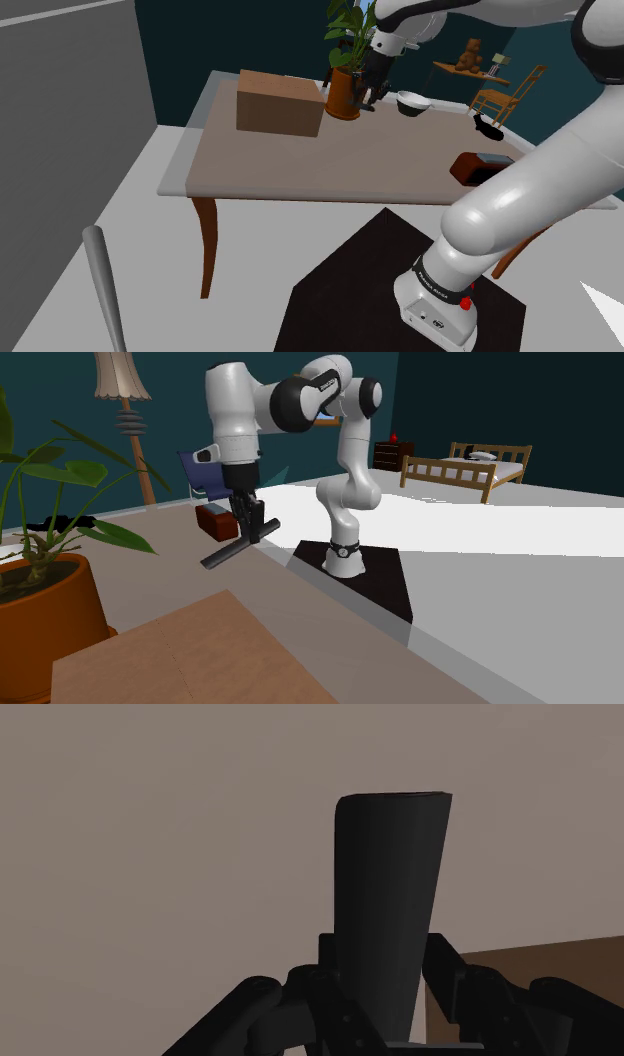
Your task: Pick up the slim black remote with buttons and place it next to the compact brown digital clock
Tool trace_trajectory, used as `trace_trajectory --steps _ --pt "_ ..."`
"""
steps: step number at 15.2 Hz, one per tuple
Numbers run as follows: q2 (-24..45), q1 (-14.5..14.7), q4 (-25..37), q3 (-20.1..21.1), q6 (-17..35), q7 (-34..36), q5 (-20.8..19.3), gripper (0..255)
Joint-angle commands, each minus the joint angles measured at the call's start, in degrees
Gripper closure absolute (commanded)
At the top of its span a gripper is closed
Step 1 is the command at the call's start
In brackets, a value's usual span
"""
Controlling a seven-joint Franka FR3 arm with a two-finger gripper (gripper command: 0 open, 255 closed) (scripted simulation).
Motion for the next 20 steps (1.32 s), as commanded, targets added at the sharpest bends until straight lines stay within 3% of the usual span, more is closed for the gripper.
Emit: trace_trajectory --steps 1,11,20 --pt "-0.6 -1.3 -0.6 -1.8 -0.1 -3.0 -0.4 255" --pt "1.2 -7.2 1.9 -10.6 -1.7 -17.0 -1.8 255" --pt "8.2 -12.4 9.7 -18.2 -3.8 -30.4 -0.6 255"
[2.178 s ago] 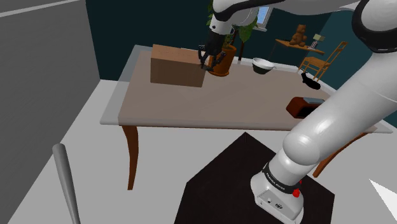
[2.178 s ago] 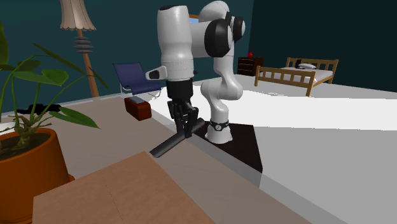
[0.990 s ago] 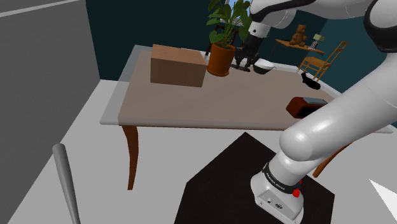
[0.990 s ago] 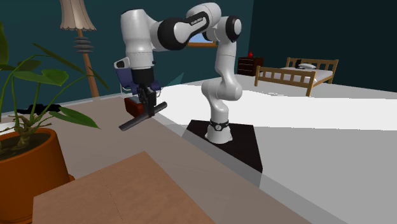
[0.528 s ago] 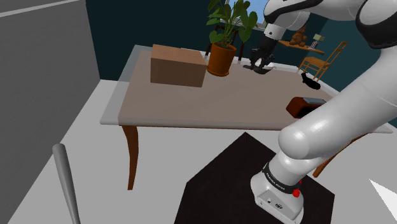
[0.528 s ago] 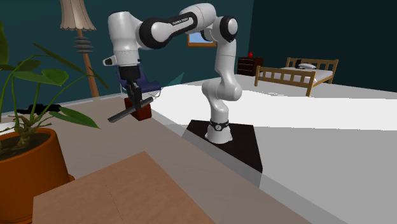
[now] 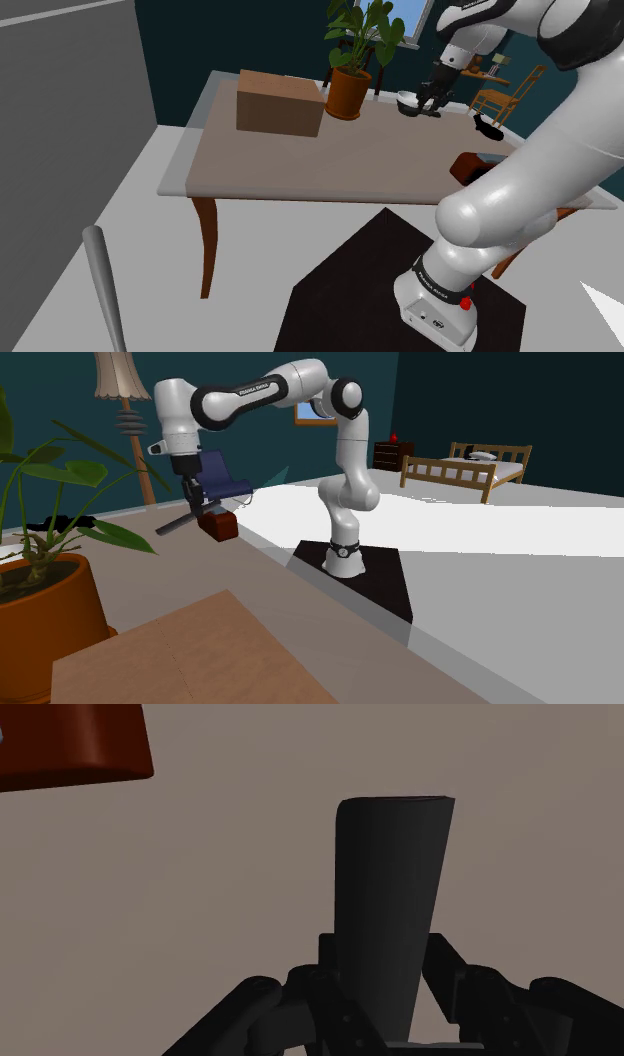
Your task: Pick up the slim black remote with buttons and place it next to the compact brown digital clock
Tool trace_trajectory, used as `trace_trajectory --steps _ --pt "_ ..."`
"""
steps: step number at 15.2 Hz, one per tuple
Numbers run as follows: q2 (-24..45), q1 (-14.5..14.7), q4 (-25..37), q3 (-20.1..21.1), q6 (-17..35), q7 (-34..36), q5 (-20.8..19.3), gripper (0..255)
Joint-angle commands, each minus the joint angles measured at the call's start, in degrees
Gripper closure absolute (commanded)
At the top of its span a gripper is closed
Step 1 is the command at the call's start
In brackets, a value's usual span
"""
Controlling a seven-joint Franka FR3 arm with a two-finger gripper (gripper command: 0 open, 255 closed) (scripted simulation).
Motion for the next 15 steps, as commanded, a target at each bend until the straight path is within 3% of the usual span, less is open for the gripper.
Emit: trace_trajectory --steps 1,9,15 --pt "2.1 -1.1 2.6 -1.5 -0.8 -3.0 0.7 255" --pt "13.1 -7.5 15.1 -6.7 -4.5 -15.4 5.6 255" --pt "24.0 -14.8 28.5 -8.6 -9.4 -23.8 10.9 255"
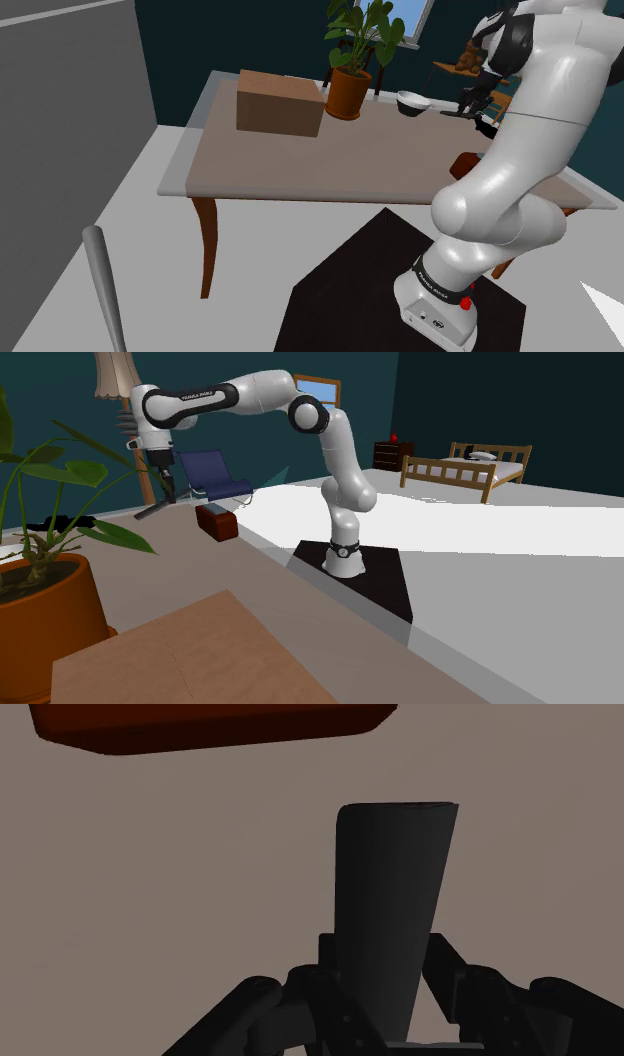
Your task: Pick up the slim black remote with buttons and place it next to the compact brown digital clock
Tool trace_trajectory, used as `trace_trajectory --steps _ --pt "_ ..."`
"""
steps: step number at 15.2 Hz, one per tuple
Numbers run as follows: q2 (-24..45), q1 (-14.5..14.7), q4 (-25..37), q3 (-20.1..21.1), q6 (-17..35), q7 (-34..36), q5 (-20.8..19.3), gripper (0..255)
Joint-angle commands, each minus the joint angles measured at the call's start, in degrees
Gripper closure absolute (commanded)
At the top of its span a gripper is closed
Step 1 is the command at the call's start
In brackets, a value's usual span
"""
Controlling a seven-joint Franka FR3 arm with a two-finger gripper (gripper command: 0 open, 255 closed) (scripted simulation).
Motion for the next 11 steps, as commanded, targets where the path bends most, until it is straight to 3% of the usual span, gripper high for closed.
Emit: trace_trajectory --steps 1,5,8,11 --pt "4.4 -2.9 5.9 -0.3 -2.2 -2.5 2.1 255" --pt "13.4 -9.9 18.9 0.0 -7.4 -6.5 5.9 255" --pt "22.6 -17.3 34.3 1.1 -13.6 -8.3 9.2 255" --pt "21.8 -16.3 30.3 1.0 -10.7 -8.7 8.9 255"
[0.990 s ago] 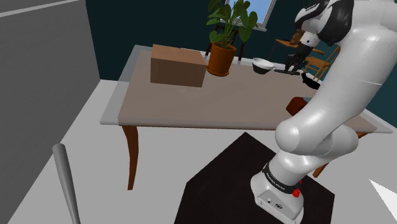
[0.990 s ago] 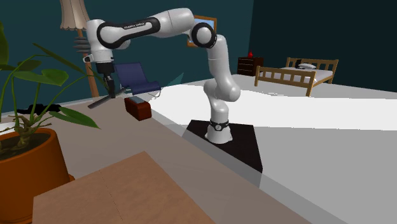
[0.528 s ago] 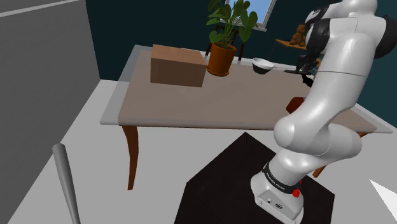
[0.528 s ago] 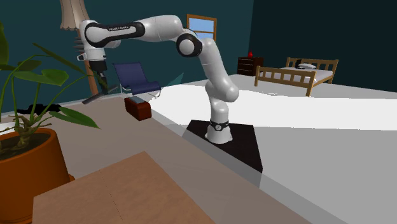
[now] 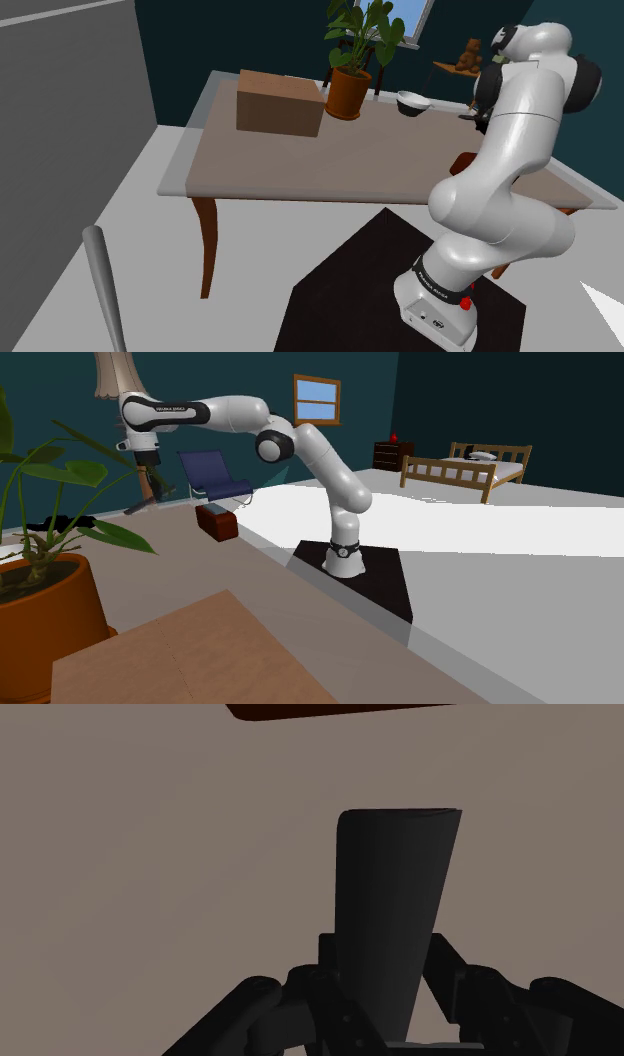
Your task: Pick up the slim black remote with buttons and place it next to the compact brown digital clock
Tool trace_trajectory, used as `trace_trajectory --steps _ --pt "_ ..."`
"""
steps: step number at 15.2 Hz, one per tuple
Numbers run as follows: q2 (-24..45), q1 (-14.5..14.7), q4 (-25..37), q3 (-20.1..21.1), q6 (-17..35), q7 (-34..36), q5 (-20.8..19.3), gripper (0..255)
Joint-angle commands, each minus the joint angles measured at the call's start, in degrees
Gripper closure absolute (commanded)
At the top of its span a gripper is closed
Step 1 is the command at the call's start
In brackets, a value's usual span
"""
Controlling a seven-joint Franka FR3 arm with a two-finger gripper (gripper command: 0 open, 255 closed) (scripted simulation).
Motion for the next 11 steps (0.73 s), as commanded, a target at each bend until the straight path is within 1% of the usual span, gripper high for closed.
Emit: trace_trajectory --steps 1,11 --pt "-0.2 0.4 -1.9 0.0 1.7 -0.3 0.0 255" --pt "-0.8 2.5 -11.0 -0.1 9.7 -1.6 0.1 255"
